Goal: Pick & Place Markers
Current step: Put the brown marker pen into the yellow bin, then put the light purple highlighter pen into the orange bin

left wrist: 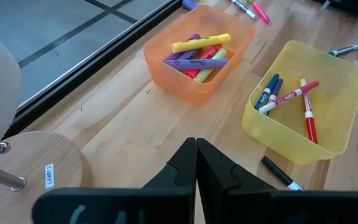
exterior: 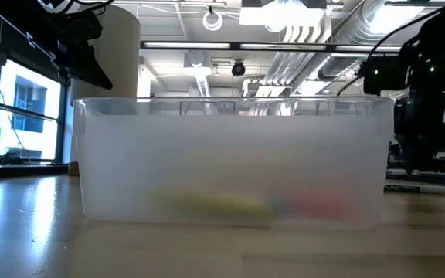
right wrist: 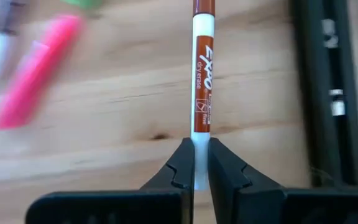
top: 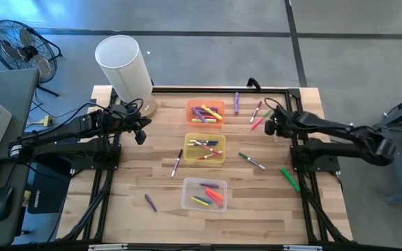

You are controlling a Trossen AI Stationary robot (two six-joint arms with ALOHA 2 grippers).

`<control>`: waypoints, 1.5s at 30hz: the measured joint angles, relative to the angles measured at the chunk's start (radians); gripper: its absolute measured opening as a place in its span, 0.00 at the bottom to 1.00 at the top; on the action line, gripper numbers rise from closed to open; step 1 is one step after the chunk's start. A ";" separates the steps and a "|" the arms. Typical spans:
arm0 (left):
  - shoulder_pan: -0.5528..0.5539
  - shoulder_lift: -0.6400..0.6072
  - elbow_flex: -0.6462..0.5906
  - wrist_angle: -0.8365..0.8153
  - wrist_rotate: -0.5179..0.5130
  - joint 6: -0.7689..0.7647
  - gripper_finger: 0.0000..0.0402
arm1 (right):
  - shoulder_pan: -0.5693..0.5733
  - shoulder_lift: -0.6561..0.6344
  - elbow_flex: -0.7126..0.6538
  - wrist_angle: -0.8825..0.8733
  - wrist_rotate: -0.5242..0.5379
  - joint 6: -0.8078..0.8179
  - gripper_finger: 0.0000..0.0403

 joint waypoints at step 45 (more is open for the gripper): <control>0.000 0.000 0.000 -0.003 0.030 0.008 0.00 | 0.608 0.878 0.986 -0.035 -0.056 -0.784 0.23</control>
